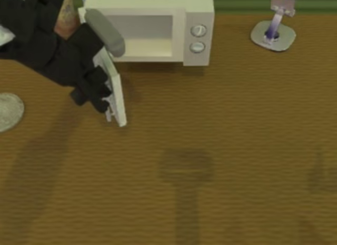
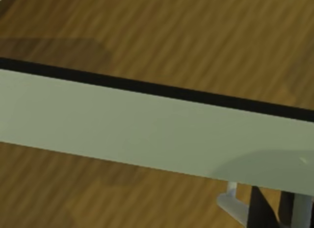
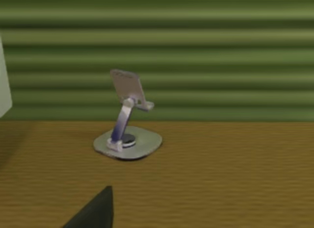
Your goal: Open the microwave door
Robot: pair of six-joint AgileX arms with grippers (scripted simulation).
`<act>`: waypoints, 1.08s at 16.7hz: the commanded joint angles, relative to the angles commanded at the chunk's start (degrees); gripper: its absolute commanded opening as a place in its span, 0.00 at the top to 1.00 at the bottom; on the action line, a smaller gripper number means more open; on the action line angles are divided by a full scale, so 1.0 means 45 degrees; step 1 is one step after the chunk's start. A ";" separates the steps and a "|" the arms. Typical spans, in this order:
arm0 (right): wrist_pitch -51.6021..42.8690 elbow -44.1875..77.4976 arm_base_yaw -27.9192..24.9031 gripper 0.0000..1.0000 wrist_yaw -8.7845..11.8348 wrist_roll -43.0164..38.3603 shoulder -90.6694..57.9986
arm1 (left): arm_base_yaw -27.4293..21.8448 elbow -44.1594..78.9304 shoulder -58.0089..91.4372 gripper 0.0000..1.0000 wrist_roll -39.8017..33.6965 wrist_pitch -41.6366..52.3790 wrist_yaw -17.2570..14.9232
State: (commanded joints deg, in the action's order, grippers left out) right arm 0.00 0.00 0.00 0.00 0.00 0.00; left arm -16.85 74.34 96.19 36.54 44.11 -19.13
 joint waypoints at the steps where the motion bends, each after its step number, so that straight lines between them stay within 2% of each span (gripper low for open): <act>1: 0.0000 0.0000 0.0000 0.00 0.0000 0.0000 0.0000 | 0.0083 -0.0019 -0.0017 1.00 0.0209 0.0071 -0.0097; 18: 0.0000 0.0000 0.0000 0.00 0.0000 0.0000 0.0000 | 0.0126 -0.0030 -0.0027 1.00 0.0313 0.0106 -0.0145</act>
State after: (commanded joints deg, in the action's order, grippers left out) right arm 0.00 0.00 0.00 0.00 0.00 0.00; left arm -16.28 74.21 96.07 37.95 44.59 -19.78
